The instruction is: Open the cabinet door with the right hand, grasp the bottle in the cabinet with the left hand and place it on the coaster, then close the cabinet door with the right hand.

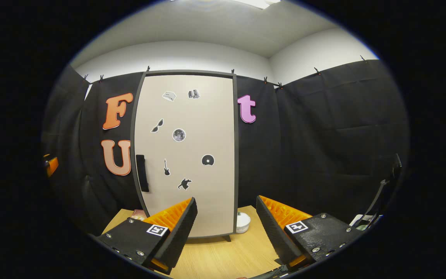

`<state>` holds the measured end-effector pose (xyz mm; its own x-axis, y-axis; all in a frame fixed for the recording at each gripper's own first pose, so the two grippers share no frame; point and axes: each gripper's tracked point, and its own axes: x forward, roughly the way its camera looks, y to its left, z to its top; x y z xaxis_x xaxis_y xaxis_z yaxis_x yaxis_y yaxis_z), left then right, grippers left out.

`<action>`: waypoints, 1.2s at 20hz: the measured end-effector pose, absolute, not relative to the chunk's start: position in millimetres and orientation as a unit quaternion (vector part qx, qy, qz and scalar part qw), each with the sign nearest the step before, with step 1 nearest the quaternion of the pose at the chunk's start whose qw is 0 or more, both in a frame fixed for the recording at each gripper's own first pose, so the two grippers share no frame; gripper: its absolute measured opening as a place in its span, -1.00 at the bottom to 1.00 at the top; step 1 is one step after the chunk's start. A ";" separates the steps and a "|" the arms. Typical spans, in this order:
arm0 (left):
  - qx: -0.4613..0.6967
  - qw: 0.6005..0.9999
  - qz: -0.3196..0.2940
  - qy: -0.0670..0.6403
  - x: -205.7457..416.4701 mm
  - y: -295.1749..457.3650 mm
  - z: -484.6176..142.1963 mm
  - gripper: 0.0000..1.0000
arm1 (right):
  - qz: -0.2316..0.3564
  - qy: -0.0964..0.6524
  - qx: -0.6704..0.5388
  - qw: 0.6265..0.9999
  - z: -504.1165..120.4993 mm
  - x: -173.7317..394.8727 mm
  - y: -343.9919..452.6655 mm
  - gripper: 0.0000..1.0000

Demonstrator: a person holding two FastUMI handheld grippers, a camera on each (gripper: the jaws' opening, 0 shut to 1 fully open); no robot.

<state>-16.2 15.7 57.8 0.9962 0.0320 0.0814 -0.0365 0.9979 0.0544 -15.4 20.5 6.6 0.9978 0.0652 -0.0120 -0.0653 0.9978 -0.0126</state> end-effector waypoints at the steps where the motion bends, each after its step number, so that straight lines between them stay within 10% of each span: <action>1: 0.021 0.999 0.011 -0.035 -16.9 9.9 54.8 0.92 | 0.036 0.004 -0.004 0.999 7.4 -16.3 19.8 0.89; 24: 0.024 0.997 0.070 -0.014 -48.3 41.8 44.5 0.89 | 0.154 0.014 0.008 0.988 12.2 44.2 136.0 0.89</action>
